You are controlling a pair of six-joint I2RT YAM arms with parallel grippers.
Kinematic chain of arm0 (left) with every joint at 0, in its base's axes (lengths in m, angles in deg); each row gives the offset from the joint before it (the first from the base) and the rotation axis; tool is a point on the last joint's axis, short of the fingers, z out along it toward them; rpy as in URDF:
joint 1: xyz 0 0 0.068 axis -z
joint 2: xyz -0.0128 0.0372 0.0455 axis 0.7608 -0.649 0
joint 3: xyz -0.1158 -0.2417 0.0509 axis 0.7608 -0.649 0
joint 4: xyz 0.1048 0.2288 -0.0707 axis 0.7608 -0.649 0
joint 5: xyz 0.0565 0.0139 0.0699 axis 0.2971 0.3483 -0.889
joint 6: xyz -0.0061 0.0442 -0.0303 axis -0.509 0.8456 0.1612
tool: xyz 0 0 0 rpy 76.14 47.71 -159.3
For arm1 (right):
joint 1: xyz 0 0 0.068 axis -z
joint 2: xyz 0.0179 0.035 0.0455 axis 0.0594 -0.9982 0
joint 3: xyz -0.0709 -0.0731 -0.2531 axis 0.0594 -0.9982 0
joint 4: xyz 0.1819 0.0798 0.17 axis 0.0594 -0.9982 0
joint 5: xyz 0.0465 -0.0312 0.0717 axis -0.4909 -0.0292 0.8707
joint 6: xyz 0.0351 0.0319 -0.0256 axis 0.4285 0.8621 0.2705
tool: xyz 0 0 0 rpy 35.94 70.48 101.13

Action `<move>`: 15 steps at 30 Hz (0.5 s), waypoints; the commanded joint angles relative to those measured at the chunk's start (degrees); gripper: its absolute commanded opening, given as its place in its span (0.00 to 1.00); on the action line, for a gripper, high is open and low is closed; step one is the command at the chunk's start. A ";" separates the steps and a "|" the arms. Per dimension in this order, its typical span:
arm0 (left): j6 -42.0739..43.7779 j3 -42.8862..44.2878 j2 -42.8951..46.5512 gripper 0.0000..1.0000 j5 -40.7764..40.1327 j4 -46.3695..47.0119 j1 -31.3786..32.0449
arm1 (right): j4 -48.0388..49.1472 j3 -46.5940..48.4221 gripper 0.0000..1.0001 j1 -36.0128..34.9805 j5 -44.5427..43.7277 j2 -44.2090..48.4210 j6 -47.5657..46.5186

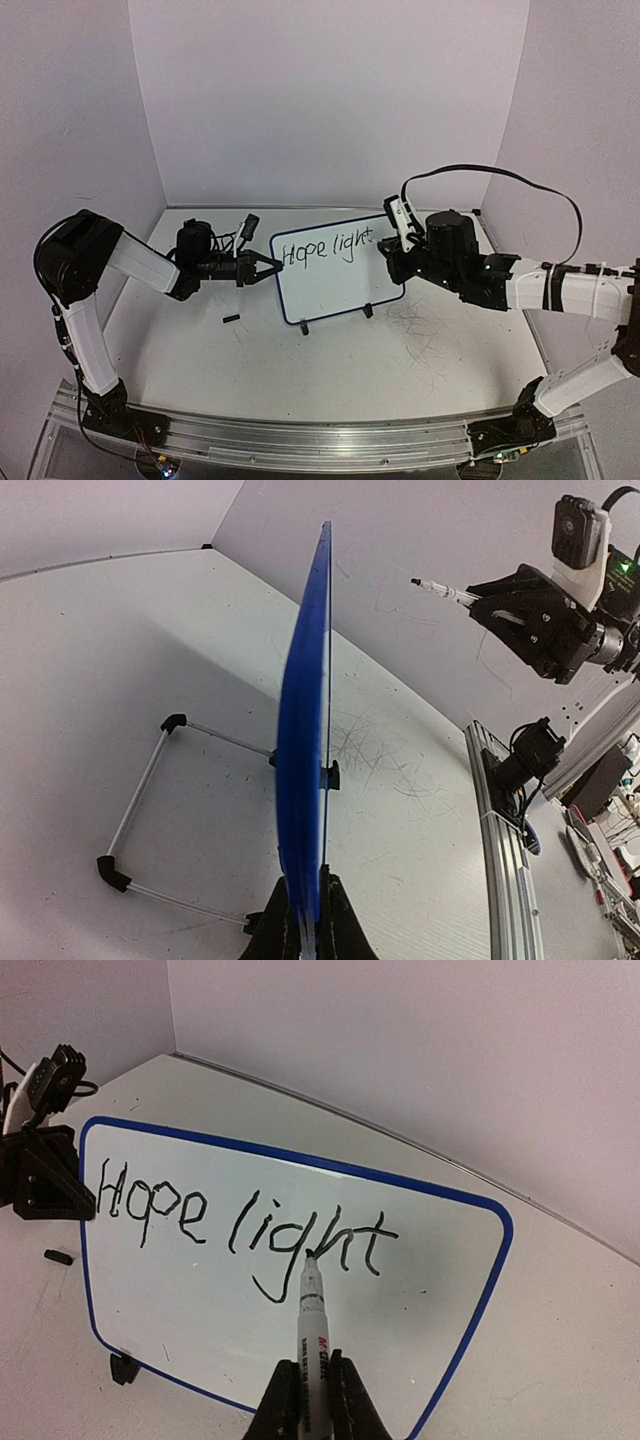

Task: Write a sentence on the whiteboard

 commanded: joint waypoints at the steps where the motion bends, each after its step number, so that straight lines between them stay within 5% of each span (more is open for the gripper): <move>1: 4.34 0.45 -2.13 0.00 -1.54 -4.85 0.84 | 0.85 3.37 0.00 0.23 1.06 -1.81 -0.54; 15: 4.78 0.23 -0.84 0.00 -1.51 -5.17 0.84 | 2.67 2.99 0.00 0.19 -2.92 -4.13 1.39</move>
